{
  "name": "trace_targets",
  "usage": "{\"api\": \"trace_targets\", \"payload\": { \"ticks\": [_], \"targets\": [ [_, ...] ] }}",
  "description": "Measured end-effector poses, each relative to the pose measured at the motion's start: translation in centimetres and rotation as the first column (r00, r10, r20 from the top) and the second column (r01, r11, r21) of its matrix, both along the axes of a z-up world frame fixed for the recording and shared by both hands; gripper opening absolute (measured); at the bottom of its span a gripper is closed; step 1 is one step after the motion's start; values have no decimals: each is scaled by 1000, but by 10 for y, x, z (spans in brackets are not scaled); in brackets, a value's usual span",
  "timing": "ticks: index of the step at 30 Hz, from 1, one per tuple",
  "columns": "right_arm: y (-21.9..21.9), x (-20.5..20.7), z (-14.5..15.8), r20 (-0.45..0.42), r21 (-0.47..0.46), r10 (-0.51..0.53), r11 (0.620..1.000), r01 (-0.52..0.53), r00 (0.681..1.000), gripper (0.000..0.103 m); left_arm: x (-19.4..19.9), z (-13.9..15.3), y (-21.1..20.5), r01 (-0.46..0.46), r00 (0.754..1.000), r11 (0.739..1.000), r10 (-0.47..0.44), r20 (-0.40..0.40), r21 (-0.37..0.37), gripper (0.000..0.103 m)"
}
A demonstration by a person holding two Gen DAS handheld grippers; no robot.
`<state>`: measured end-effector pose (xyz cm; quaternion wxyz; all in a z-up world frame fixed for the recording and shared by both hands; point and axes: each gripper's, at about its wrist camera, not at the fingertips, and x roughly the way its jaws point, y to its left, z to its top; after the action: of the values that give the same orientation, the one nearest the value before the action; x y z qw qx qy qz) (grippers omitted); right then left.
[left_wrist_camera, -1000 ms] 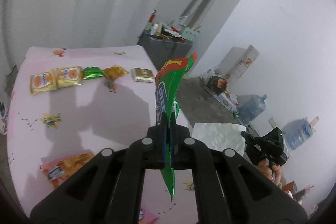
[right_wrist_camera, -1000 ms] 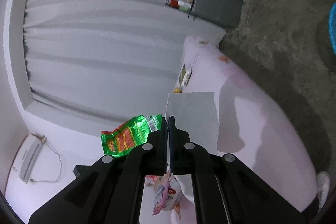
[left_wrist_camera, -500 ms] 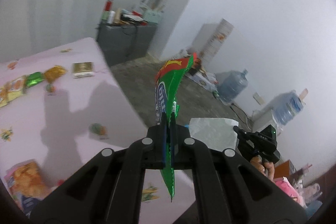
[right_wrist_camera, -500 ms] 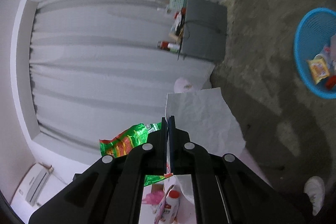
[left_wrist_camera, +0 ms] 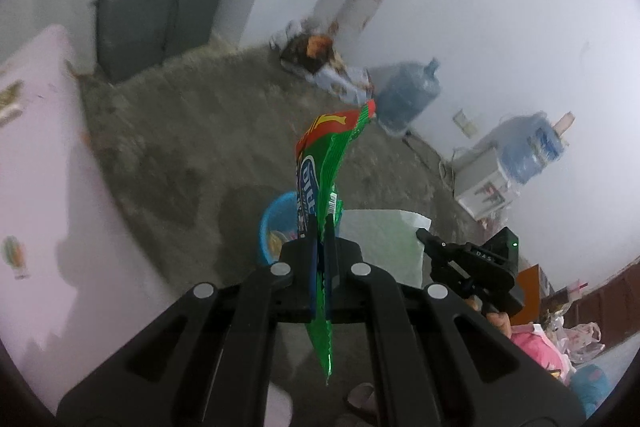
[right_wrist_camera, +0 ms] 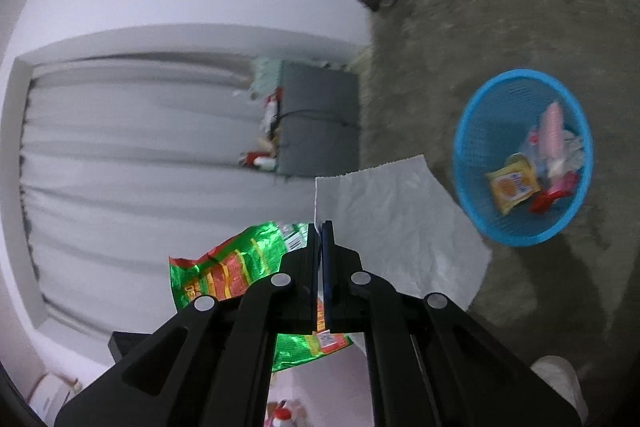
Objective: Collect trash
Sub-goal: 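Open both tools over the blue wastebasket, dropping wrapper and tissue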
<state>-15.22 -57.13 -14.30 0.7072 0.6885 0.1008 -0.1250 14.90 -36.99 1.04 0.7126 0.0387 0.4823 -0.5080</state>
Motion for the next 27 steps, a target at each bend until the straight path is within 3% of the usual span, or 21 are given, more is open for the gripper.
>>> {"api": "trace_targets", "payload": {
  "ticks": [10,15,17,18,19,20,24,27],
  "targets": [
    [-46,23,-59,-154,28,18,1000,-14,988,2,-34,-86,-119,78,995,986,-86,49,147,0],
    [-66,36,-84,-198,45,29,999,-21,980,3,-40,-124,-153,79,994,980,-91,58,185,2],
    [-74,39,-98,-222,58,28,998,-16,975,5,-36,-149,-167,72,996,974,-80,32,216,7],
    [-79,39,-109,-255,74,31,997,-13,966,17,-35,-160,-173,67,997,972,-74,21,226,19],
    [-81,38,-116,-283,85,26,996,-1,959,36,-33,-171,-176,54,998,969,-60,17,240,32],
    [-82,33,-124,-320,92,5,995,26,947,41,-32,-178,-177,40,999,967,-46,17,253,36],
    [-80,9,-145,-334,118,-41,989,85,942,42,-27,-199,-176,2,1000,956,7,-30,293,37],
    [-76,-6,-149,-332,114,-63,988,107,941,42,-29,-195,-174,13,1000,956,-9,-17,292,42]
  ]
}}
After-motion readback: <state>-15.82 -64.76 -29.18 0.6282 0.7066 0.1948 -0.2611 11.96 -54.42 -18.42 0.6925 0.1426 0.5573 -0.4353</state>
